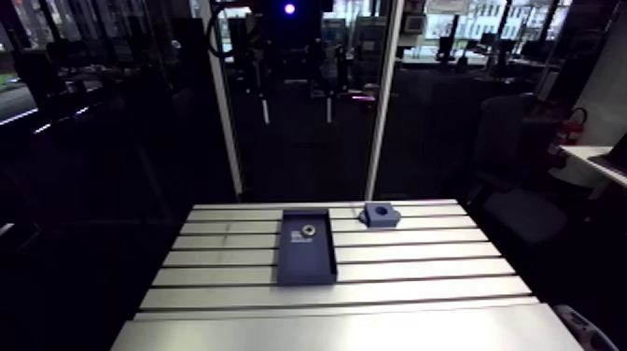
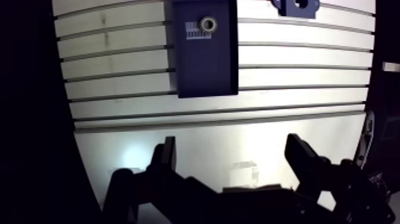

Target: Pick up the bearing and press it into the housing until flush.

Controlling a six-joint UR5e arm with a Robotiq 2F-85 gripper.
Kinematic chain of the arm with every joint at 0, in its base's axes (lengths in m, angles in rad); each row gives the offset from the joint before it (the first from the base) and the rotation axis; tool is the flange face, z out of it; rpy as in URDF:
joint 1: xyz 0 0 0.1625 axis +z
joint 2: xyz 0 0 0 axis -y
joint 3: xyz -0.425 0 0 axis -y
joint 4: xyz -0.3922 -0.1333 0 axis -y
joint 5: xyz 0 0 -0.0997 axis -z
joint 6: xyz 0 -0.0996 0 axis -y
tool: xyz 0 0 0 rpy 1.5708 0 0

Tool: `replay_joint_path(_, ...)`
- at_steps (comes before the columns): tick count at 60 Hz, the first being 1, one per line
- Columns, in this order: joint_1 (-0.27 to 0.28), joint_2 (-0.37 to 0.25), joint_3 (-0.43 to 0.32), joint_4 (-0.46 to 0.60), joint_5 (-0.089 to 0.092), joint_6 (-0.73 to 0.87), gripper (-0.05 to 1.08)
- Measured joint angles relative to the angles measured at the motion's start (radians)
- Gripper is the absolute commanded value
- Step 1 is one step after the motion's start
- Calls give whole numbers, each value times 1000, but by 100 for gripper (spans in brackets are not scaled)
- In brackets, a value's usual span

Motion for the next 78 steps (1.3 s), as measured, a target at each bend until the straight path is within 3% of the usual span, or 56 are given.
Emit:
replay_joint_path(23, 30, -43, 62, 17, 14, -6, 1)
replay_joint_path(52, 33, -46, 68, 3, 13, -9, 1)
replay_joint_path(63, 34, -18, 68, -57, 11, -12, 1)
replay_joint_path(78, 32, 65, 67, -161, 9, -19, 1)
